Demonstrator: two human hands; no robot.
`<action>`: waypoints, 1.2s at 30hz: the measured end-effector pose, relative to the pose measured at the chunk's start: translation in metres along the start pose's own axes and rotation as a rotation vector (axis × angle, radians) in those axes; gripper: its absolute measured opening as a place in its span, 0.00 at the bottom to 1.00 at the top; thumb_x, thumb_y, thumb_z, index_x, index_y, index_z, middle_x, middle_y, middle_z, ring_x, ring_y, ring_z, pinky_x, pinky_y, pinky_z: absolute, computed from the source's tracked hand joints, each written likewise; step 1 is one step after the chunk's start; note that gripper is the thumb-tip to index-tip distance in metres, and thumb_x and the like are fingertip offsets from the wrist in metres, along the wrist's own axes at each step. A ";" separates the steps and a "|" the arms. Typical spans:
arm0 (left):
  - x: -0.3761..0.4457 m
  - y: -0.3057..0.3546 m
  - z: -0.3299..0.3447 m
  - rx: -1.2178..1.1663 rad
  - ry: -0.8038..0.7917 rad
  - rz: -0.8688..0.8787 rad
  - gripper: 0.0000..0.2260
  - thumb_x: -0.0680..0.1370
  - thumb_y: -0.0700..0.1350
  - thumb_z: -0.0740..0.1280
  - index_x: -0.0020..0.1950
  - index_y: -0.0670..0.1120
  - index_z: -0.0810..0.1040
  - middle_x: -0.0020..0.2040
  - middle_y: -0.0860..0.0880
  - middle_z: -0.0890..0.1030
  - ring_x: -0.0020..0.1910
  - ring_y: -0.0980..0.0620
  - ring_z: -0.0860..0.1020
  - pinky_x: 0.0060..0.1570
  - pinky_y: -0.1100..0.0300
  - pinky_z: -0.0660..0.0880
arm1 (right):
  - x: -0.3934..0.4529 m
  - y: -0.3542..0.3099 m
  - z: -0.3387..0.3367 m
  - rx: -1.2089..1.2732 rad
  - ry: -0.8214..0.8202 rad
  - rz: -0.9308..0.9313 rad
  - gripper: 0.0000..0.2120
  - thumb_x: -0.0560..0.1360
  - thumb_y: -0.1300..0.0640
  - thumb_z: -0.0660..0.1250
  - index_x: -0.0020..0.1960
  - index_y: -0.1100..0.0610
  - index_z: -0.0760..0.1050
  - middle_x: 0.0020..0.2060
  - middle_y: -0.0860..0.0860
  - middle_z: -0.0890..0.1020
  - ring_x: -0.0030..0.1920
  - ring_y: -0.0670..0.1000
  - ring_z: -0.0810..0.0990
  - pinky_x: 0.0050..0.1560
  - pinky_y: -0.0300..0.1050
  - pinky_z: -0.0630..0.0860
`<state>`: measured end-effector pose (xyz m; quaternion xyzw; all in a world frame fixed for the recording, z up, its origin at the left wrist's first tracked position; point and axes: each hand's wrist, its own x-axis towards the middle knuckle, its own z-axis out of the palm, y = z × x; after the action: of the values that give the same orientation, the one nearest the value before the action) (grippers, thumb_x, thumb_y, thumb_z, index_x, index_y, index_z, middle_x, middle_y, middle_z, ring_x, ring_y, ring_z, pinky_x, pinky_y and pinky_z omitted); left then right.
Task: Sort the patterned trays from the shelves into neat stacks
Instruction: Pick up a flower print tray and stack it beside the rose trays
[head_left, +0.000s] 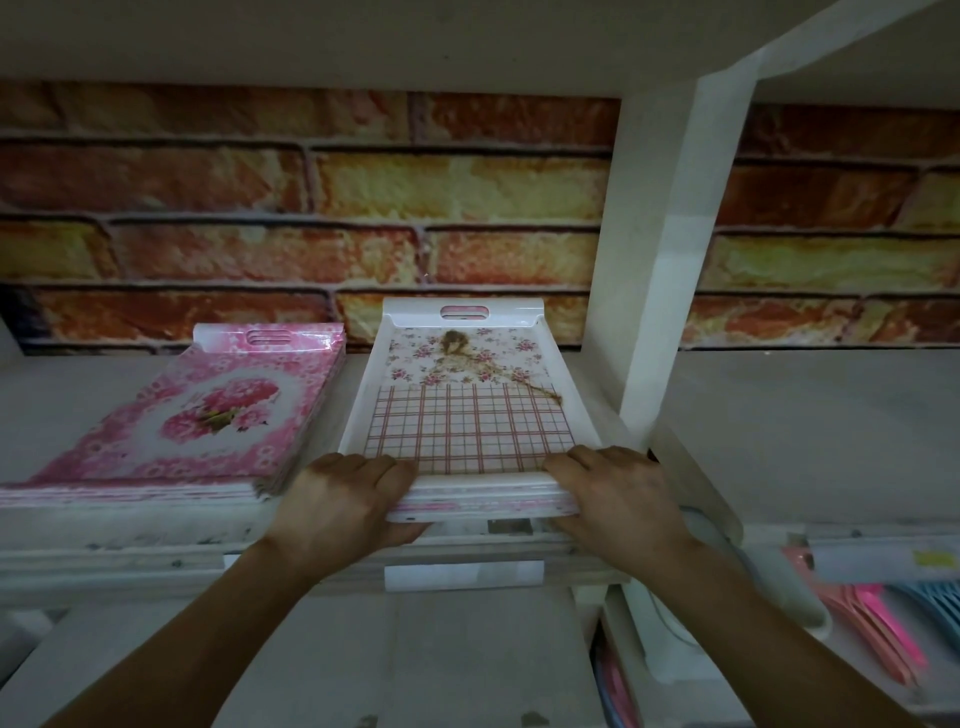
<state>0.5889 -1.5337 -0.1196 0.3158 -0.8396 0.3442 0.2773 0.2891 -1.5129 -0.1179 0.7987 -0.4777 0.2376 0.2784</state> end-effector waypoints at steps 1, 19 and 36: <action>0.000 -0.001 0.001 0.001 -0.001 -0.001 0.19 0.69 0.61 0.67 0.46 0.46 0.82 0.36 0.51 0.81 0.28 0.51 0.78 0.28 0.60 0.74 | 0.000 -0.001 0.000 -0.001 0.003 -0.002 0.19 0.55 0.47 0.78 0.43 0.51 0.80 0.32 0.46 0.80 0.28 0.49 0.77 0.32 0.37 0.70; -0.001 -0.006 0.007 -0.008 -0.024 -0.026 0.19 0.68 0.62 0.68 0.46 0.47 0.82 0.36 0.51 0.81 0.28 0.50 0.77 0.28 0.60 0.74 | 0.006 -0.003 -0.002 0.005 -0.060 0.026 0.19 0.54 0.47 0.79 0.43 0.50 0.80 0.33 0.46 0.80 0.28 0.48 0.77 0.32 0.36 0.67; -0.022 0.002 -0.045 0.028 -0.181 -0.258 0.34 0.69 0.67 0.67 0.64 0.43 0.75 0.59 0.45 0.80 0.60 0.43 0.77 0.60 0.44 0.73 | 0.012 -0.028 -0.035 0.136 -0.070 0.032 0.39 0.61 0.33 0.68 0.66 0.52 0.70 0.62 0.51 0.75 0.62 0.53 0.73 0.65 0.58 0.67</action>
<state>0.6131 -1.4912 -0.1073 0.4547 -0.8086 0.2875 0.2381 0.3154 -1.4864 -0.0906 0.8158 -0.4825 0.2458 0.2031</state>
